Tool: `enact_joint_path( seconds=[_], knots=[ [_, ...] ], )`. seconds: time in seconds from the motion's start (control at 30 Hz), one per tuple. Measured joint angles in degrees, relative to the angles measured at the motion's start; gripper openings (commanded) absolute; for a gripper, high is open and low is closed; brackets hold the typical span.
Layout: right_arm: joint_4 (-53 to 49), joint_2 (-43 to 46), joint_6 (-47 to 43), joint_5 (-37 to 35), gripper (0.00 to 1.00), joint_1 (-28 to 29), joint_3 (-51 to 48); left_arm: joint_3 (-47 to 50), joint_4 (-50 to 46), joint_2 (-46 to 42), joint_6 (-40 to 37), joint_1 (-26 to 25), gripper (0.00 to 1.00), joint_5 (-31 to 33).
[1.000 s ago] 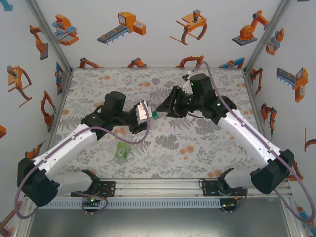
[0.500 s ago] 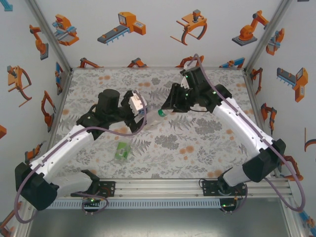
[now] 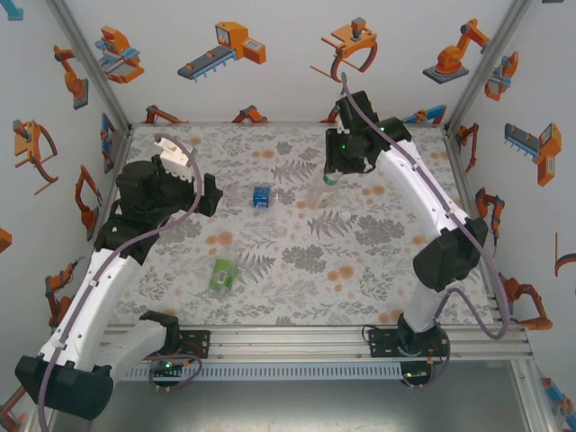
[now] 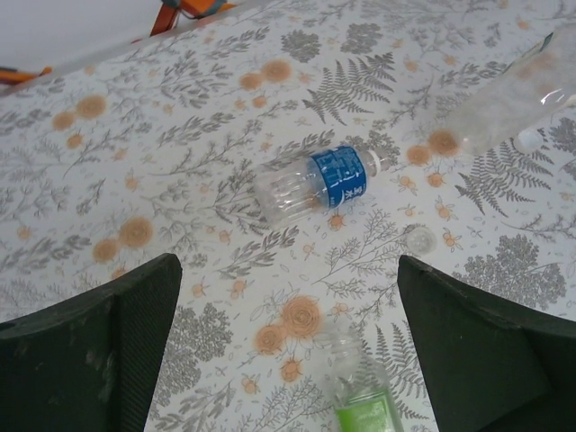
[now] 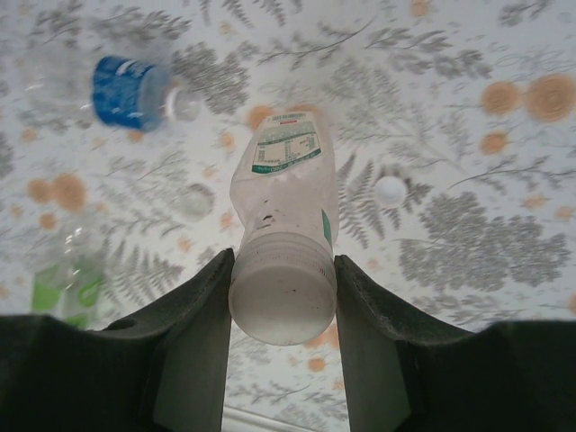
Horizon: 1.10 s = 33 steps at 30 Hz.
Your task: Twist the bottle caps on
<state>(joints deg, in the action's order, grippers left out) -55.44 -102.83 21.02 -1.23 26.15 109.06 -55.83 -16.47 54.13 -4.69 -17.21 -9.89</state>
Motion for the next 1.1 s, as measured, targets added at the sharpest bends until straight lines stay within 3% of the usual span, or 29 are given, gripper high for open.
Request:
enact_joint_path(
  seconds=[0.33, 0.7, 0.97, 1.1],
  knots=[
    [-0.5, -11.9, -7.6, -6.6, 0.28, -5.6, 10.7, 4.9, -1.8, 1.9, 0.1, 1.2, 0.97, 0.5],
    [-3.7, -17.3, -8.4, -4.2, 0.37, -8.3, 17.4, 5.1, -1.7, 2.8, 0.2, 1.6, 0.97, 0.5],
    [-4.9, -18.1, -8.4, -3.7, 0.58, -8.6, 18.0, 5.1, -1.7, 2.8, 0.2, 1.6, 0.97, 0.5],
    [-5.9, -19.3, -8.5, -3.8, 0.63, -8.7, 18.8, 5.1, -1.7, 2.8, 0.2, 1.6, 0.97, 0.5]
  ],
)
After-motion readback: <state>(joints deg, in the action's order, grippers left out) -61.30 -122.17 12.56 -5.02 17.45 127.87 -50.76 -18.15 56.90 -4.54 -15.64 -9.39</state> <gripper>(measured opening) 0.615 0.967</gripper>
